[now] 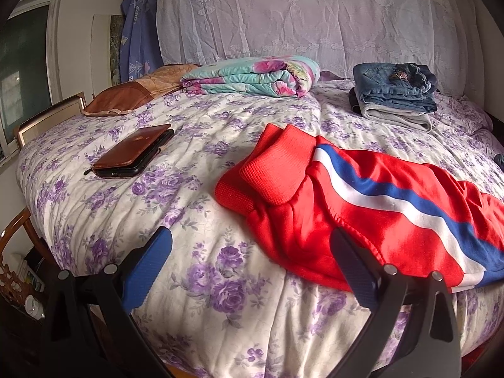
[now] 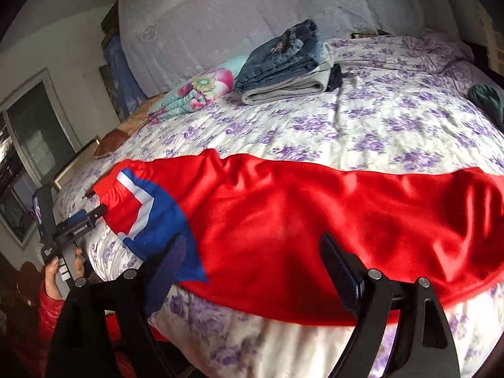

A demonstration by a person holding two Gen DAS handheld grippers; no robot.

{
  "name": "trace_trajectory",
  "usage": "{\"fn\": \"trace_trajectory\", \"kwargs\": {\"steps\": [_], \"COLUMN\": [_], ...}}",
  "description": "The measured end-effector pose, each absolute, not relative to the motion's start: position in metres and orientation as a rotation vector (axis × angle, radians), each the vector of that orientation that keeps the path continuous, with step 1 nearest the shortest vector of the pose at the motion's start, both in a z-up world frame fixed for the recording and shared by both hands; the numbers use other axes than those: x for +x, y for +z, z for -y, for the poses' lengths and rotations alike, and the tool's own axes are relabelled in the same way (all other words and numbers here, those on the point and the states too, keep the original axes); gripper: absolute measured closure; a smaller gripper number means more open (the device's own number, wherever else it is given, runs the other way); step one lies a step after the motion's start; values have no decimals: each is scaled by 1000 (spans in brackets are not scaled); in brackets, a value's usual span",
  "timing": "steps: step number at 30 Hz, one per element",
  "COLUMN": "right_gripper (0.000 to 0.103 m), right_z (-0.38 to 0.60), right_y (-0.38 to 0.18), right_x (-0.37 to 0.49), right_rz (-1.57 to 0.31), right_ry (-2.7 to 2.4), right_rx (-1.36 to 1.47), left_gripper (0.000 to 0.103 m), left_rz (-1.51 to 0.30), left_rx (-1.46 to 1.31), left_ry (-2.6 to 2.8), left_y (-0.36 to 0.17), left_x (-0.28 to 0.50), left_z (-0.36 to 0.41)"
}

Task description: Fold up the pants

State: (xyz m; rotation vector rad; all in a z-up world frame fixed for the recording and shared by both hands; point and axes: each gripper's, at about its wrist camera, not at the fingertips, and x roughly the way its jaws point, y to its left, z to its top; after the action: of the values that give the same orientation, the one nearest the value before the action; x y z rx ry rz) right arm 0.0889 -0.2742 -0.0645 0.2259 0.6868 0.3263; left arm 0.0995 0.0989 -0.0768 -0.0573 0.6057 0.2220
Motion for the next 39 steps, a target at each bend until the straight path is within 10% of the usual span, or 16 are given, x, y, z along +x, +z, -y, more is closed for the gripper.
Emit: {"fn": "trace_trajectory", "kwargs": {"steps": [18, 31, 34, 35, 39], "right_gripper": [11, 12, 47, 74, 78], "right_z": [451, 452, 451, 454, 431], "right_y": [-95, -99, -100, -101, -75], "right_x": [4, 76, 82, 82, 73], "right_rz": [-578, -648, -621, -599, -480], "right_ry": [170, -16, -83, -94, -86], "right_rx": [1011, 868, 780, 782, 632], "left_gripper": [5, 5, 5, 5, 5], "left_rz": [-590, -579, -565, -561, -549], "left_rx": [-161, -220, -237, -245, -278], "left_ry": [150, 104, 111, 113, 132], "left_y": [-60, -51, -47, -46, -42], "left_x": [87, 82, 79, 78, 77], "left_z": [-101, -107, -114, -118, -131]}}
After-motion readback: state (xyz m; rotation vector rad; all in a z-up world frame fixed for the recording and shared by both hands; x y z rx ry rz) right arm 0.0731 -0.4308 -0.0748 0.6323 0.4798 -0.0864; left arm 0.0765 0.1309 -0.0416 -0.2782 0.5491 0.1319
